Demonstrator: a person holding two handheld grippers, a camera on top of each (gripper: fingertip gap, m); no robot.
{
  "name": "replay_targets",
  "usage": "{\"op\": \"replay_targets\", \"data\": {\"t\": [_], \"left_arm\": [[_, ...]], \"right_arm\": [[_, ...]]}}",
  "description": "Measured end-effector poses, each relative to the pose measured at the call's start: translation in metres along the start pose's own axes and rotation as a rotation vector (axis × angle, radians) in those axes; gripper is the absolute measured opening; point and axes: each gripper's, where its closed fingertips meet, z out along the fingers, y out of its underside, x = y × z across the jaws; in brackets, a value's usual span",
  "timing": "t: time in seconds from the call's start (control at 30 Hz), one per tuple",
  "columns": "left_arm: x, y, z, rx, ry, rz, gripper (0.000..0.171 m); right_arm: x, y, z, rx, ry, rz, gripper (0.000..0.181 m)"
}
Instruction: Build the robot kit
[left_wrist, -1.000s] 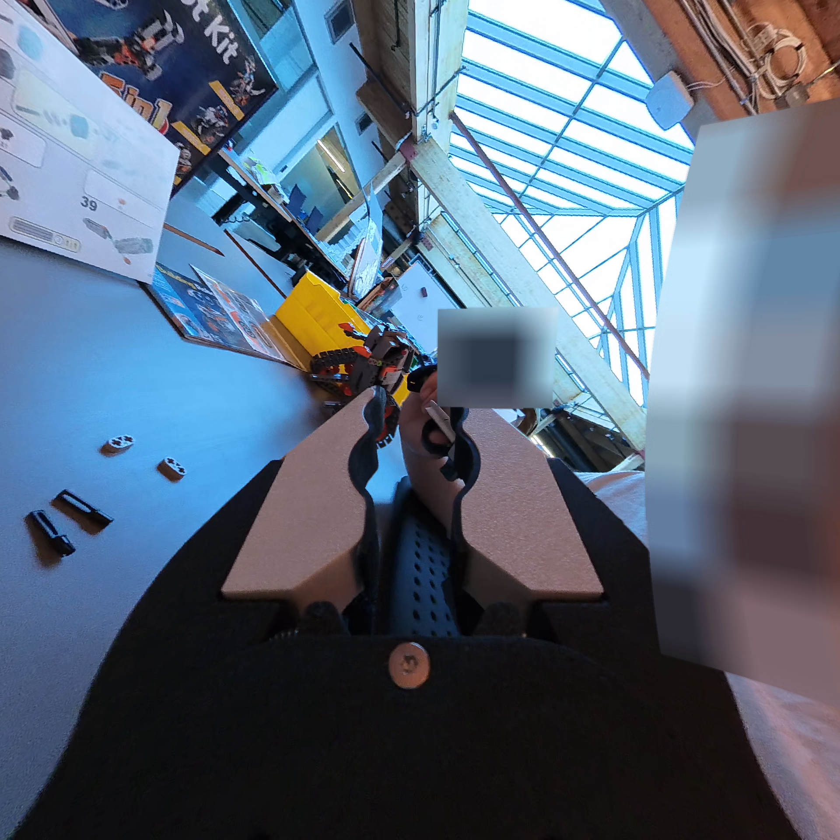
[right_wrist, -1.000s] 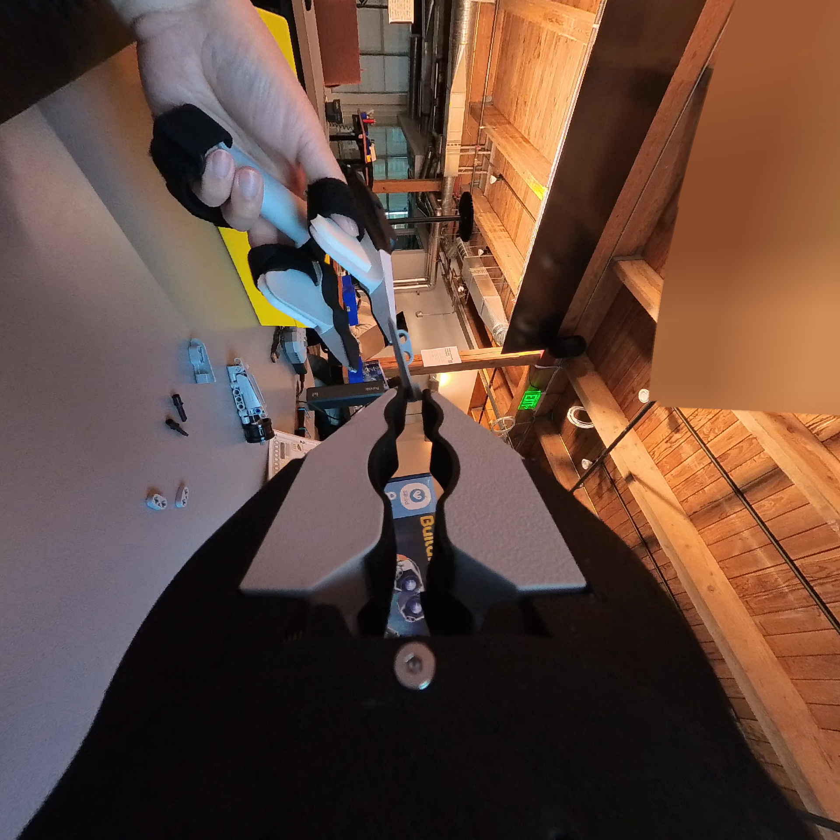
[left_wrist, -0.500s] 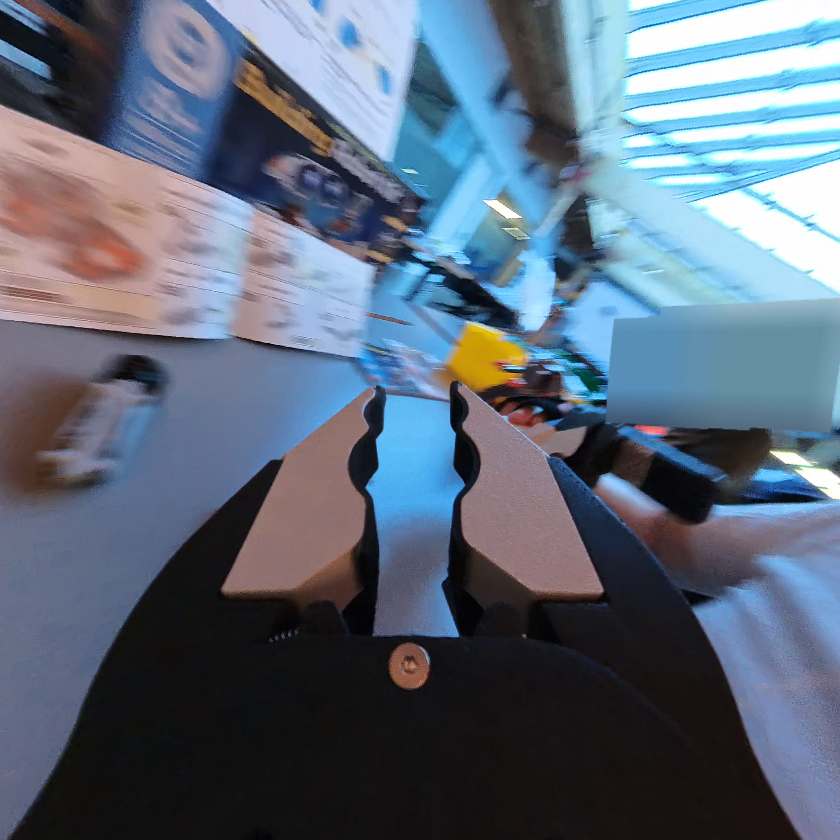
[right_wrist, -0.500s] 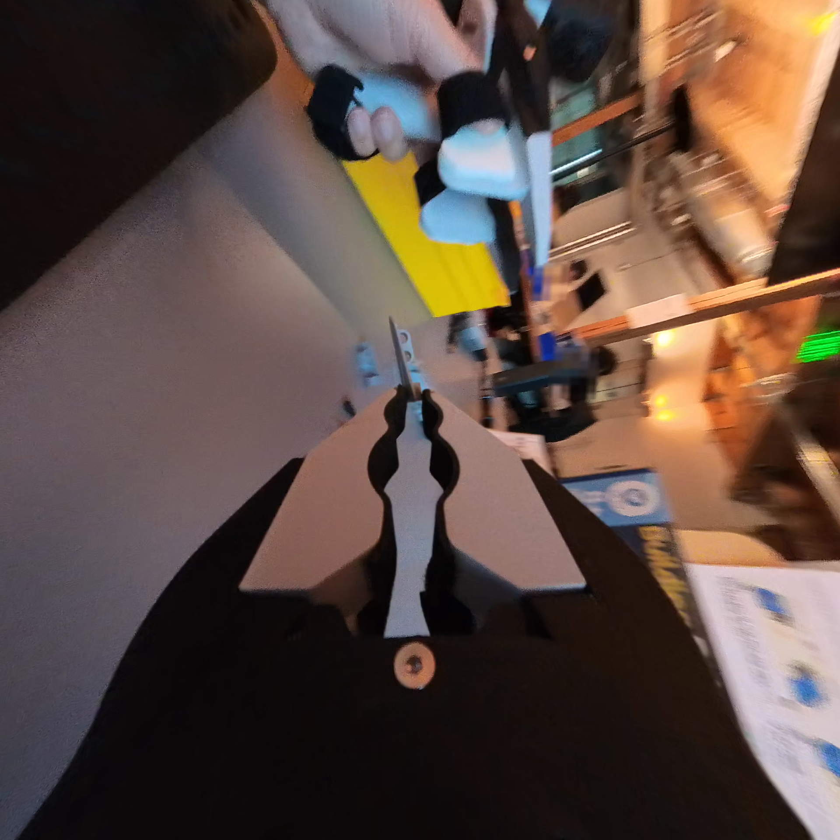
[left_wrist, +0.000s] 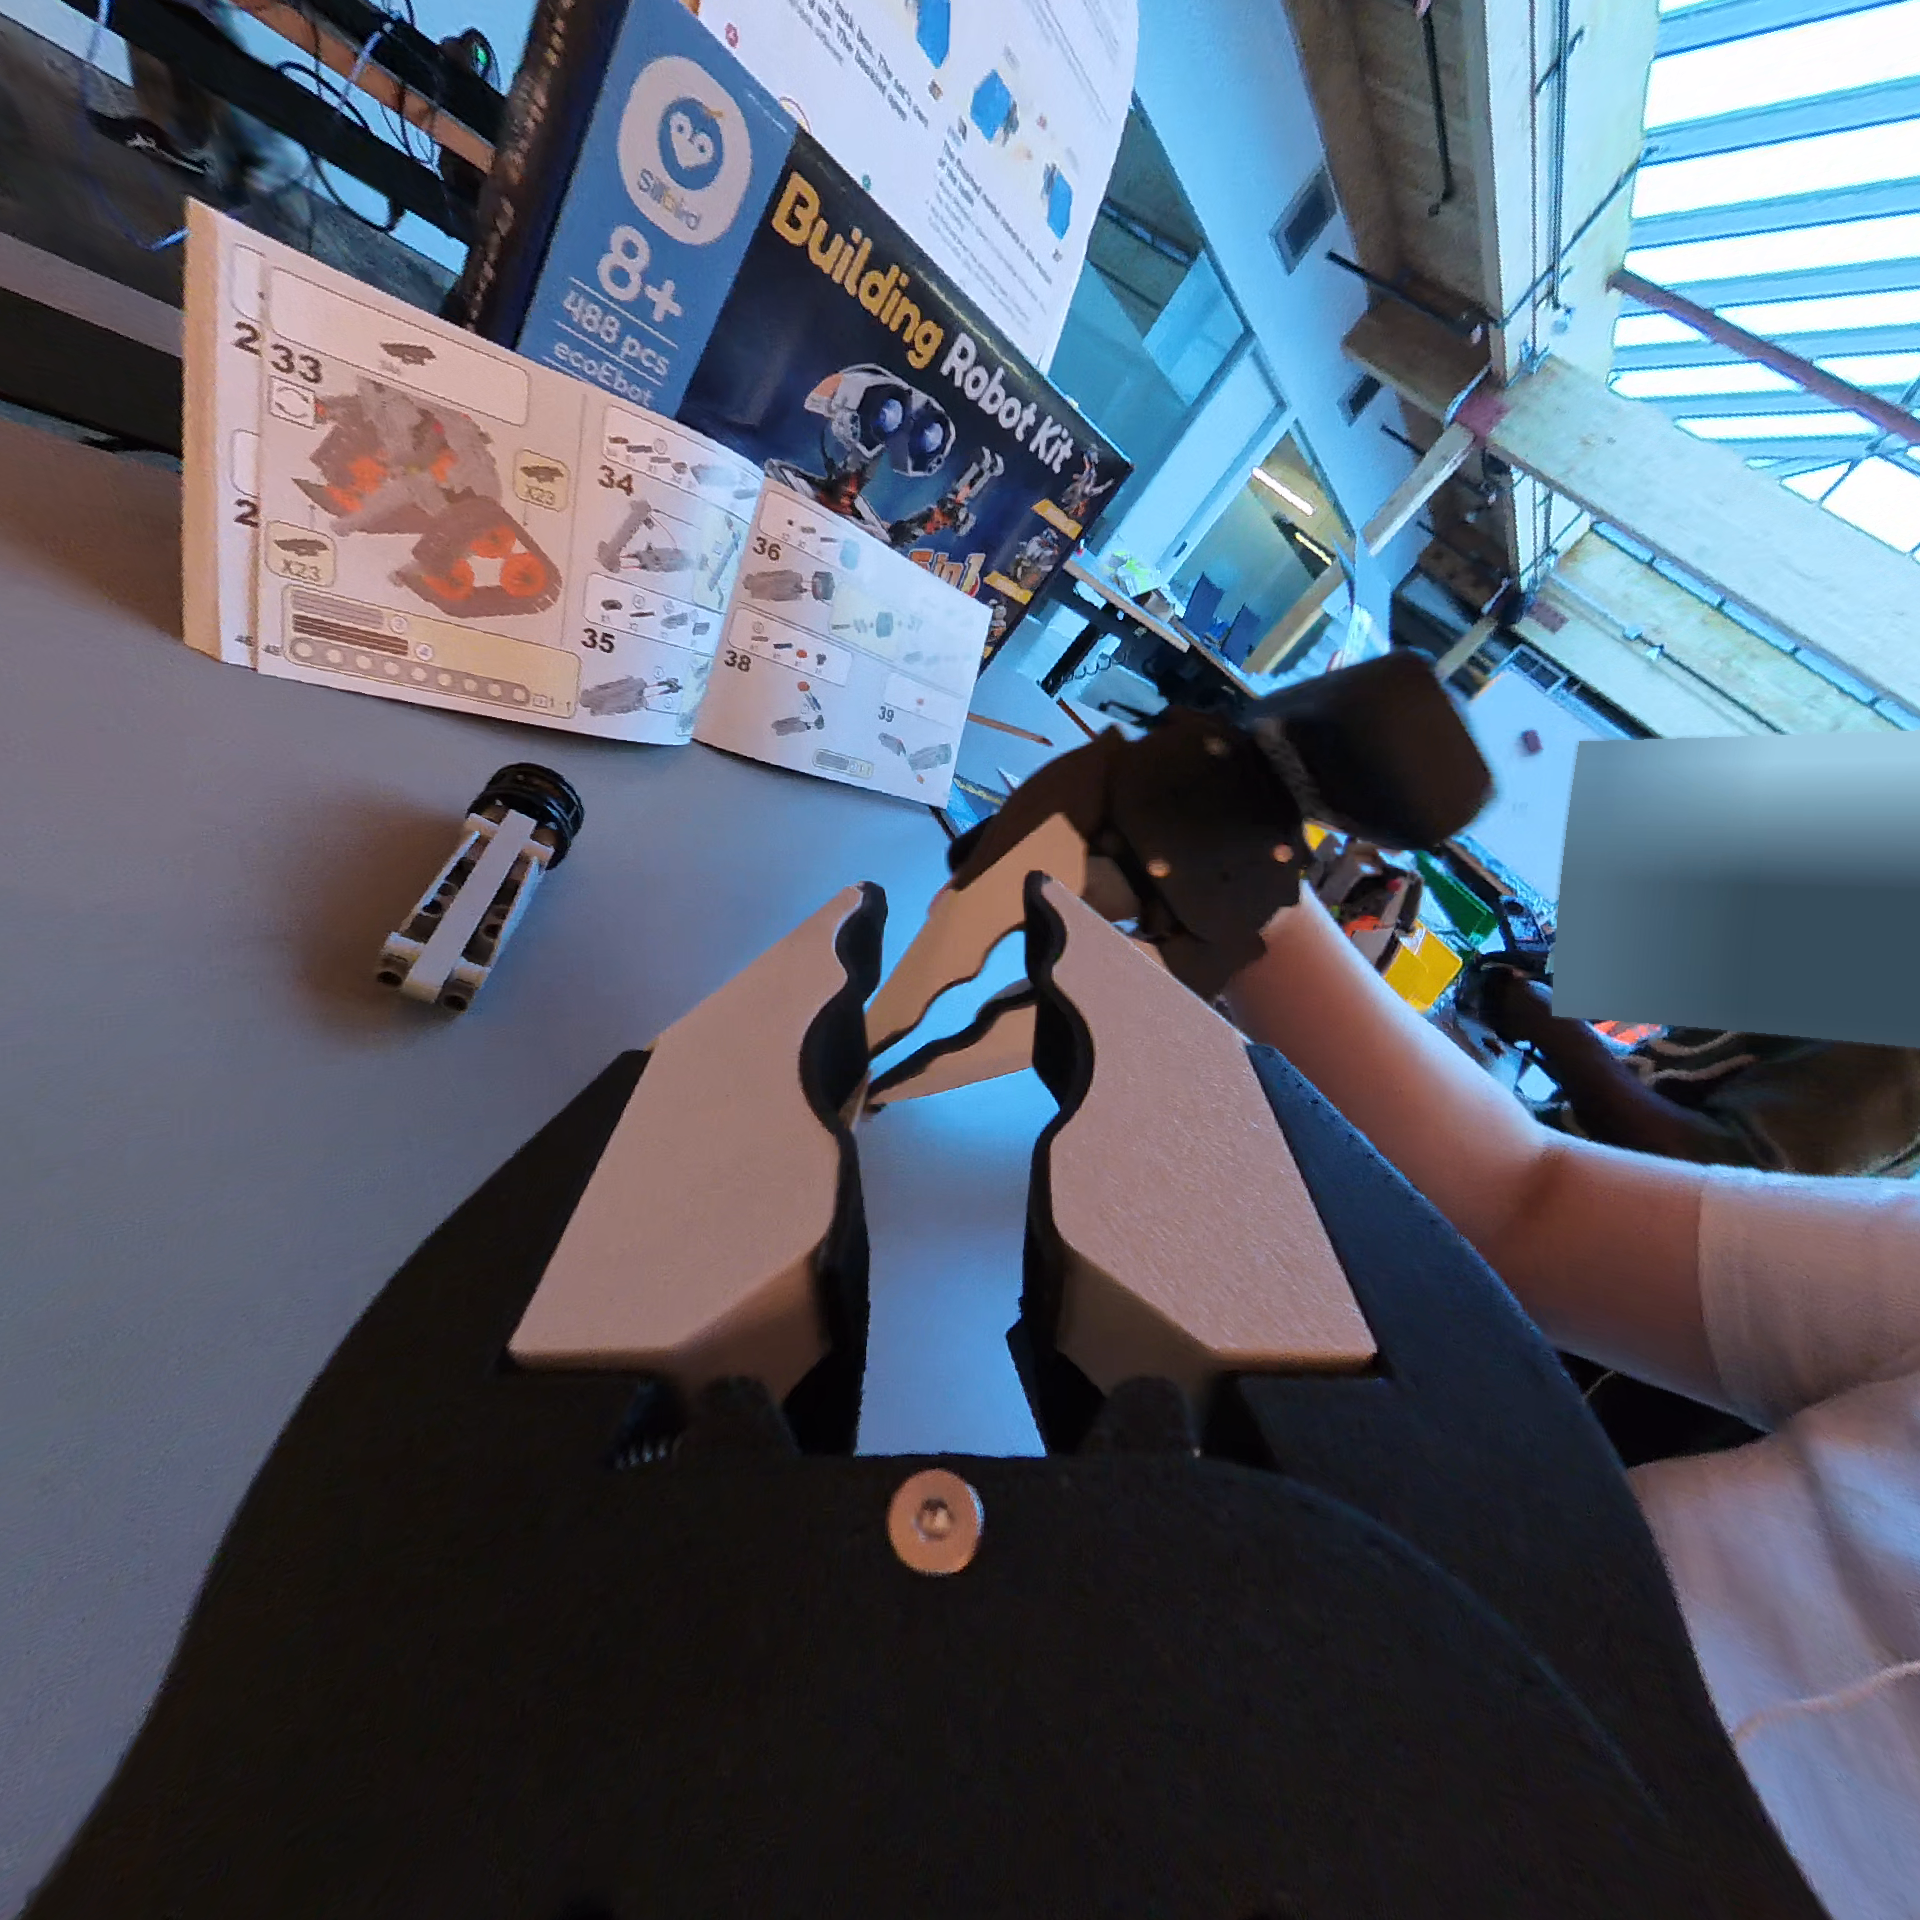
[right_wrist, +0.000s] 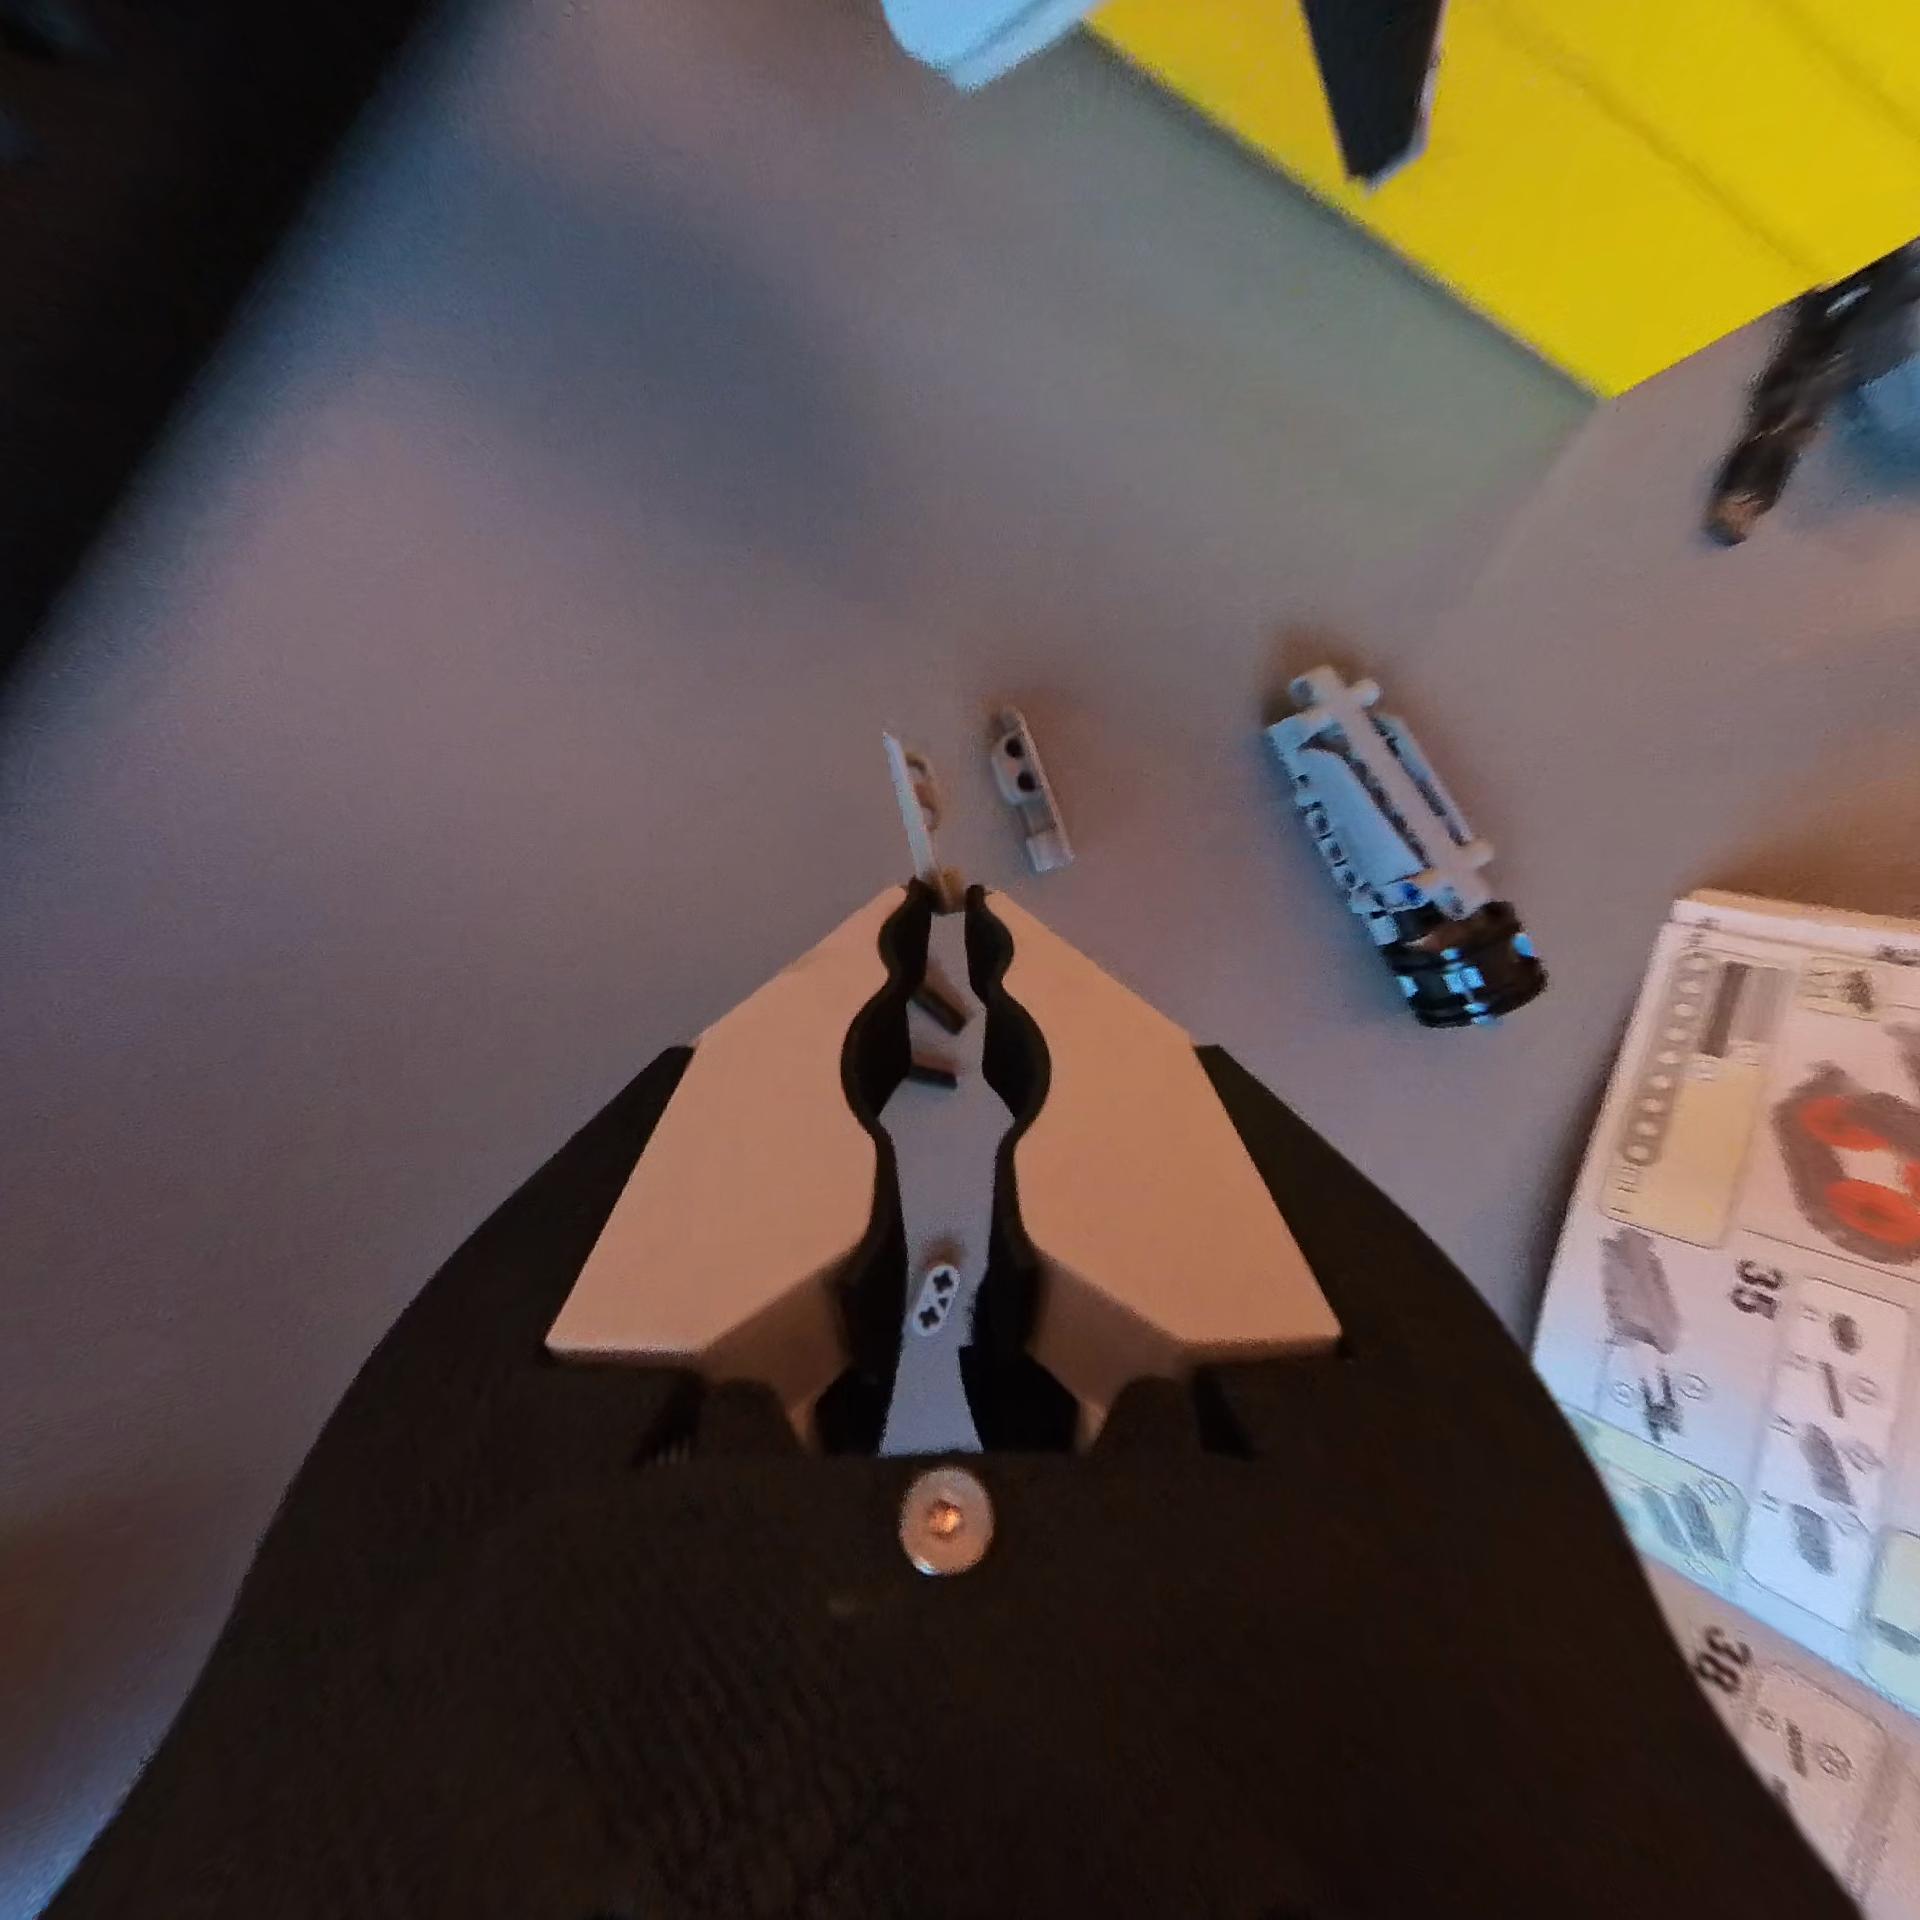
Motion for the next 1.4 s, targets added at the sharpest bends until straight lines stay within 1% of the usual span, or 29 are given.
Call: {"op": "replay_targets", "data": {"t": [0.03, 0.13, 0.23, 0.33, 0.63, 0.93, 1.07, 1.17, 1.23, 1.33, 1.4], "left_arm": [[-0.001, -0.001, 0.0, 0.005, -0.001, -0.004, 0.025], [-0.002, 0.001, 0.0, 0.002, 0.0, -0.014, 0.025], [-0.001, 0.002, 0.002, -0.005, 0.011, -0.028, 0.025], [-0.001, 0.001, 0.001, 0.002, 0.027, -0.049, 0.025], [0.0, 0.001, 0.002, 0.005, 0.044, -0.069, 0.024], [-0.001, 0.002, 0.003, 0.005, 0.046, -0.08, 0.024], [-0.003, -0.001, 0.002, 0.02, 0.041, -0.077, 0.022], [-0.004, -0.001, 0.002, 0.019, 0.04, -0.08, 0.022], [-0.005, 0.0, 0.002, 0.017, 0.033, -0.079, 0.022], [-0.007, -0.001, 0.001, 0.021, 0.02, -0.072, 0.022], [-0.008, -0.001, -0.001, 0.028, 0.016, -0.07, 0.022]], "right_arm": [[0.001, 0.001, 0.003, -0.006, -0.024, 0.007, 0.005], [0.004, -0.007, 0.011, 0.038, -0.063, 0.02, 0.005], [0.005, -0.009, 0.016, 0.032, -0.081, 0.024, 0.005], [0.005, -0.008, 0.02, 0.015, -0.079, -0.003, 0.005], [0.004, 0.001, 0.028, -0.019, -0.088, -0.012, 0.005], [0.006, 0.001, 0.029, 0.001, -0.072, -0.015, 0.006], [0.007, 0.003, 0.027, 0.003, -0.058, -0.024, 0.009], [0.01, -0.002, 0.016, 0.043, -0.045, -0.008, 0.013], [0.014, -0.004, 0.001, 0.064, -0.023, 0.003, 0.015], [0.03, 0.007, -0.037, 0.058, 0.086, 0.029, 0.017], [0.039, 0.019, -0.065, 0.051, 0.169, 0.081, 0.018]]}}
